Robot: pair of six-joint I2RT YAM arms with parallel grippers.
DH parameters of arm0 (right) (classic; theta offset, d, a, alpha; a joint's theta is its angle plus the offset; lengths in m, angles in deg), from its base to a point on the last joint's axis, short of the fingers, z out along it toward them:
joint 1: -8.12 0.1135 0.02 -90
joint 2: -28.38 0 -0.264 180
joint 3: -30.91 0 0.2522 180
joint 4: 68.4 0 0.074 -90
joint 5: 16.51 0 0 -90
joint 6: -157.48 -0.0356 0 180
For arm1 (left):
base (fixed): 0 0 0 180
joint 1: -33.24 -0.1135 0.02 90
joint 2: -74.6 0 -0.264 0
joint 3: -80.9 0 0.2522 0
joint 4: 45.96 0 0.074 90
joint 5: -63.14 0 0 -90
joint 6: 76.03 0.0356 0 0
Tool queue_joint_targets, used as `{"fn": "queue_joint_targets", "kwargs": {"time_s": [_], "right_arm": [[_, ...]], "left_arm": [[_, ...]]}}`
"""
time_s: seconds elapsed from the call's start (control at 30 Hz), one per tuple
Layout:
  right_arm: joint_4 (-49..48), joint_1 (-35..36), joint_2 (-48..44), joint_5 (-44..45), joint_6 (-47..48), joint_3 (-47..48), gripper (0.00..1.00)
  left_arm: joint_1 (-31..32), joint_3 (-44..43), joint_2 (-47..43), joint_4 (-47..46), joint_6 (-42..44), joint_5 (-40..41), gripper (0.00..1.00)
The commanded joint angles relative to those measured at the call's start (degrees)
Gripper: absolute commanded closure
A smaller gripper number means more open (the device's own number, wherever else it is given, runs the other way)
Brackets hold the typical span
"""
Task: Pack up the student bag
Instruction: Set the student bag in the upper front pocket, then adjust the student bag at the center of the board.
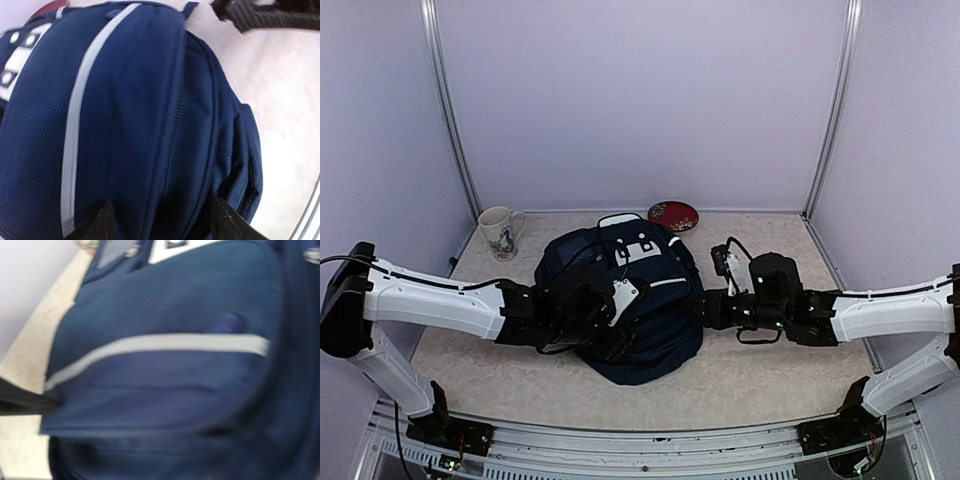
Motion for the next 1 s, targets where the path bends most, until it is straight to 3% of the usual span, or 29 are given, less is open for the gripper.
{"fn": "queue_joint_targets", "kwargs": {"time_s": [0.0,0.13,0.33,0.47,0.73,0.87,0.97], "right_arm": [[8.9,-0.8,-4.8,6.6,-0.2,-2.0,0.54],[9.4,-1.4,-5.0,7.4,-1.2,-3.2,0.35],[0.3,-3.6,0.1,-1.0,-3.0,-4.5,0.29],[-2.8,-4.5,4.7,-4.7,-3.0,-3.0,0.3],[3.5,-4.6,3.1,0.0,0.5,-1.1,0.37],[5.1,-4.6,1.1,0.9,1.8,-1.4,0.37],[5.2,-4.6,0.5,1.0,2.5,-1.3,0.37]], "left_arm": [[2.1,0.6,-5.3,1.5,1.8,-2.1,0.27],[1.0,2.0,-11.8,-0.5,1.0,-5.1,0.17],[-11.6,4.2,-16.1,0.8,-8.5,-5.5,0.16],[-20.2,4.9,-13.3,3.7,-14.2,-6.7,0.3],[-21.3,15.0,-21.2,-1.4,-20.0,-6.9,0.77],[-21.3,22.2,-23.0,-4.8,-20.5,-8.6,0.85],[-19.9,23.9,-18.9,-7.4,-17.9,-11.4,0.84]]}}
